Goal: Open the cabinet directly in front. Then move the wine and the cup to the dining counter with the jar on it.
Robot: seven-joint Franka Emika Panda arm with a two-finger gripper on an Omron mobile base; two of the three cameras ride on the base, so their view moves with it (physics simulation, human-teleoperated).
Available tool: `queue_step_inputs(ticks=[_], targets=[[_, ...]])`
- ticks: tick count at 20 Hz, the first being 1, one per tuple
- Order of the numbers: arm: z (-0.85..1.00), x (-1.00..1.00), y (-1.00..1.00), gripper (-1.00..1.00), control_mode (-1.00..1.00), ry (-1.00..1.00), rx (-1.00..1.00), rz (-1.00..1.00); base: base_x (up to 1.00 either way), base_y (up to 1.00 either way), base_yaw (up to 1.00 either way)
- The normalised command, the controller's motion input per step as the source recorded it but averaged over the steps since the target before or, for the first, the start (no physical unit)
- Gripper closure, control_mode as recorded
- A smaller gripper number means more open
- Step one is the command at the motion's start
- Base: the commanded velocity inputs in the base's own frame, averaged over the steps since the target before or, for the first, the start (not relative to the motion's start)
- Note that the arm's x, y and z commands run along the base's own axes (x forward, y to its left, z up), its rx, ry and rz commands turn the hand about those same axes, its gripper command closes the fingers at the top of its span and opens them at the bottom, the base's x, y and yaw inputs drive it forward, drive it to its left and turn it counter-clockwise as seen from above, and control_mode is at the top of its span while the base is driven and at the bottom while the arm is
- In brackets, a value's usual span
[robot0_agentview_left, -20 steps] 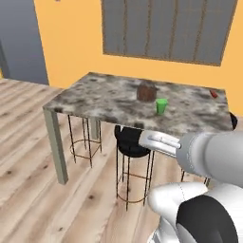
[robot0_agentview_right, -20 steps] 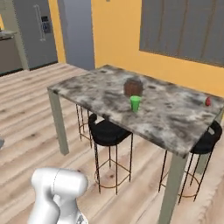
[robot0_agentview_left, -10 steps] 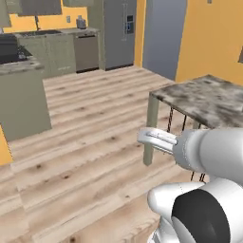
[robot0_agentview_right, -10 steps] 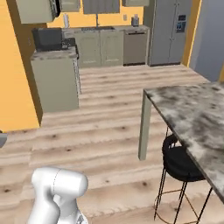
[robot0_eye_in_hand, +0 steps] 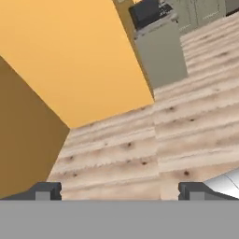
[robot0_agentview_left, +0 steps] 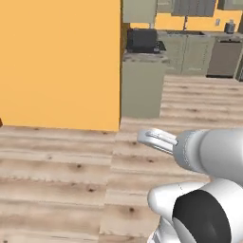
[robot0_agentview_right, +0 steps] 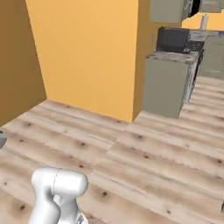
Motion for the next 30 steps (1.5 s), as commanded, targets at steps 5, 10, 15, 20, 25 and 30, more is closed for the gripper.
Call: queue_step_inputs(ticks=[5, 10, 15, 20, 25, 30], targets=[[0.00, 0.00, 0.00, -1.00, 1.00, 0.00, 0.00, 0.00, 0.00, 0.00, 0.98], [0.00, 0.00, 0.00, -1.00, 1.00, 0.00, 0.00, 0.00, 0.00, 0.00, 0.97], [0.00, 0.00, 0.00, -1.00, 1.00, 0.00, 0.00, 0.00, 0.00, 0.00, 0.94], [0.00, 0.00, 0.00, -1.00, 1.00, 0.00, 0.00, 0.00, 0.08, -0.03, 0.46], [0.00, 0.00, 0.00, -1.00, 1.00, 0.00, 0.00, 0.00, 0.03, -0.37, 0.05], [0.00, 0.00, 0.00, -1.00, 1.00, 0.00, 0.00, 0.00, 0.76, -1.00, 0.08]])
